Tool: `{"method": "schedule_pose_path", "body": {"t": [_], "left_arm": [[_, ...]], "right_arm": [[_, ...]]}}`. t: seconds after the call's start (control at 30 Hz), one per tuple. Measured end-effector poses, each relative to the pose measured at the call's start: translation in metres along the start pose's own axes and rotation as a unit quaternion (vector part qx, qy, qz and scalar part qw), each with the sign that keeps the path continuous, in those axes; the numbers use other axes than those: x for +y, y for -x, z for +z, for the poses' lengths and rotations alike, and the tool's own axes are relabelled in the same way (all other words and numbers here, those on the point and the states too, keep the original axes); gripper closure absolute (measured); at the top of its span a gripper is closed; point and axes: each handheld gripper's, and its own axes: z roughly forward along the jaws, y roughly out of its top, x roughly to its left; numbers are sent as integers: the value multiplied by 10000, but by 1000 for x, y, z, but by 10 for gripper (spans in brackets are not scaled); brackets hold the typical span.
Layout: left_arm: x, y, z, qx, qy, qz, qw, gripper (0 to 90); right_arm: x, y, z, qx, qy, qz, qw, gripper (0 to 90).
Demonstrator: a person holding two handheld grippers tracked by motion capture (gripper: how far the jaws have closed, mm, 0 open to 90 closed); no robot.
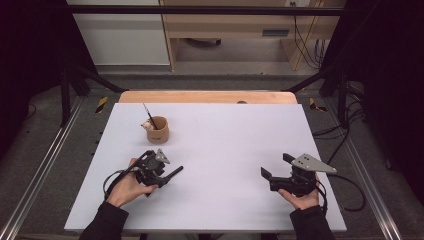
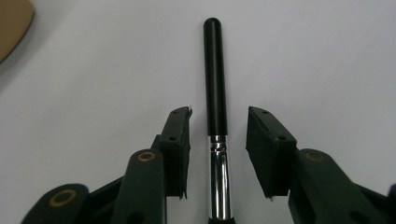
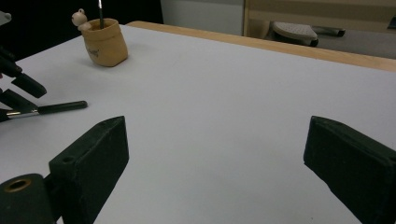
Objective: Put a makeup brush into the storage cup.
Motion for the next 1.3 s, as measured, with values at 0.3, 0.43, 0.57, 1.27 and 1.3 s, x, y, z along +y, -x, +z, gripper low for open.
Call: {"method": "schedule_pose_path", "body": {"t": [0.3,0.43,0.57,1.27,1.3], "left_arm": [[7,0,9,-20,-445,175,9989,599],[6,2,12,-82,-554,230,9982,651],[4,1,15,-184,-568,175,9981,688],[0,3,14,-251,-424,289,9984,786],[0,3,14,-178,-395,339,9985,786]], "right_arm": [[0,0,0,20,-9,-13,10000,73],[0,0,0,27,-18,-13,10000,73],[0,0,0,36,-40,-7,10000,74],[0,-1,2,52,-58,-50,10000,75],[0,-1,2,53,-60,-48,10000,75]]}}
